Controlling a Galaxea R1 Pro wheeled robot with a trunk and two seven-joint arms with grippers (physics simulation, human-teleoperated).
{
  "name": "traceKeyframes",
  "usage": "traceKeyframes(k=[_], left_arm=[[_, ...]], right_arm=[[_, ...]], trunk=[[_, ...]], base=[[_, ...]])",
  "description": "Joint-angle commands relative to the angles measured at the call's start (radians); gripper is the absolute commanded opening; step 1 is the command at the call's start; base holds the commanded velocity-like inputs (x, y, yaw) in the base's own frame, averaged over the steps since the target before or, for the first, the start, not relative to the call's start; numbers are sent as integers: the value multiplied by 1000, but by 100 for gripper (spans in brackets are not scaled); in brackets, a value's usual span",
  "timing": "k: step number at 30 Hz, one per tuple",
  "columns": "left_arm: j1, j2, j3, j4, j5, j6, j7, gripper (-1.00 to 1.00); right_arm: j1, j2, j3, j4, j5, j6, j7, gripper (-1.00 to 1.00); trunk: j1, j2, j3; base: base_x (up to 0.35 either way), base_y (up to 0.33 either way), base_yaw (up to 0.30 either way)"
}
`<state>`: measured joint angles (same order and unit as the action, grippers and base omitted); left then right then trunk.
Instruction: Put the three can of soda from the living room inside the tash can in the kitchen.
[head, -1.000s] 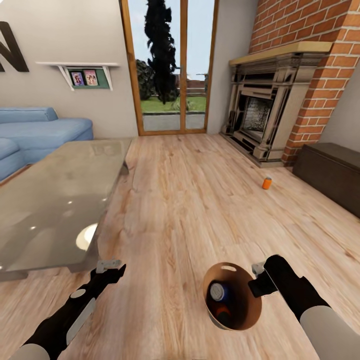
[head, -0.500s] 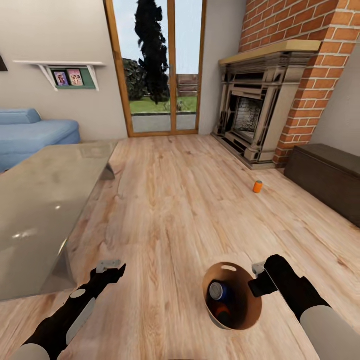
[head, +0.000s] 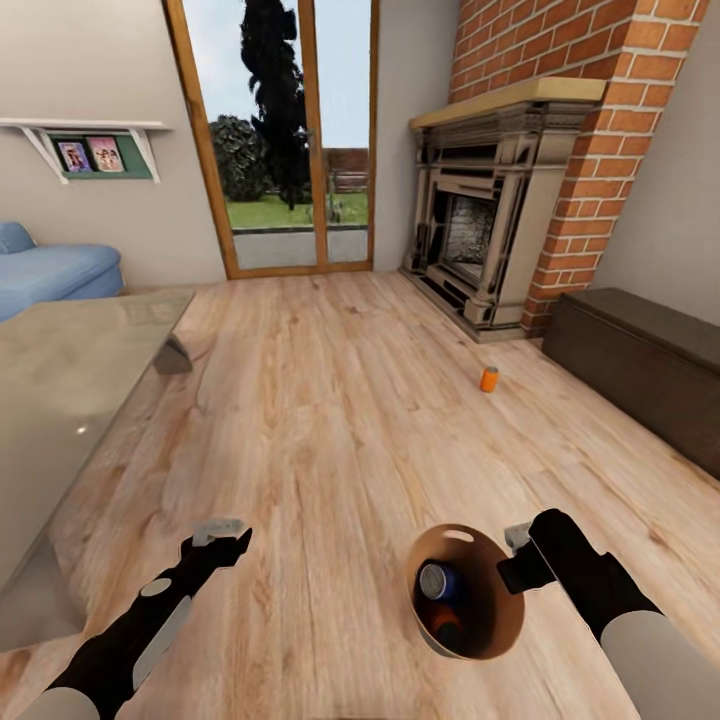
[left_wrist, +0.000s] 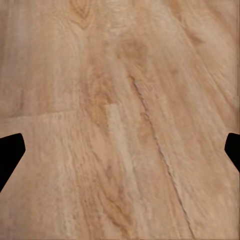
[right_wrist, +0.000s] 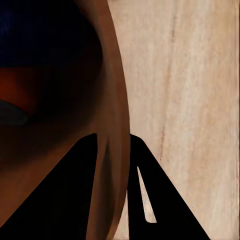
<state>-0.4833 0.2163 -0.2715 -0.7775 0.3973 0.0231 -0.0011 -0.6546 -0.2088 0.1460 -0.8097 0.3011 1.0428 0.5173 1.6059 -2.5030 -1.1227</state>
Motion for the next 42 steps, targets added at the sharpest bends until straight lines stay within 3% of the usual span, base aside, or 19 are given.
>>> traceKeyframes(k=[1, 22, 42], left_arm=[[0, 0, 0, 0, 0, 0, 0, 100], [0, 0, 0, 1, 0, 2, -2, 100], [-1, 0, 0, 2, 1, 4, -3, 100]], right_arm=[[0, 0, 0, 0, -21, 4, 3, -100], [0, 0, 0, 0, -21, 4, 1, -100], [0, 0, 0, 0, -21, 4, 3, -100]], trunk=[[0, 0, 0], [0, 0, 15], [0, 0, 23]], base=[[259, -223, -2], [278, -171, -164], [306, 142, -185]])
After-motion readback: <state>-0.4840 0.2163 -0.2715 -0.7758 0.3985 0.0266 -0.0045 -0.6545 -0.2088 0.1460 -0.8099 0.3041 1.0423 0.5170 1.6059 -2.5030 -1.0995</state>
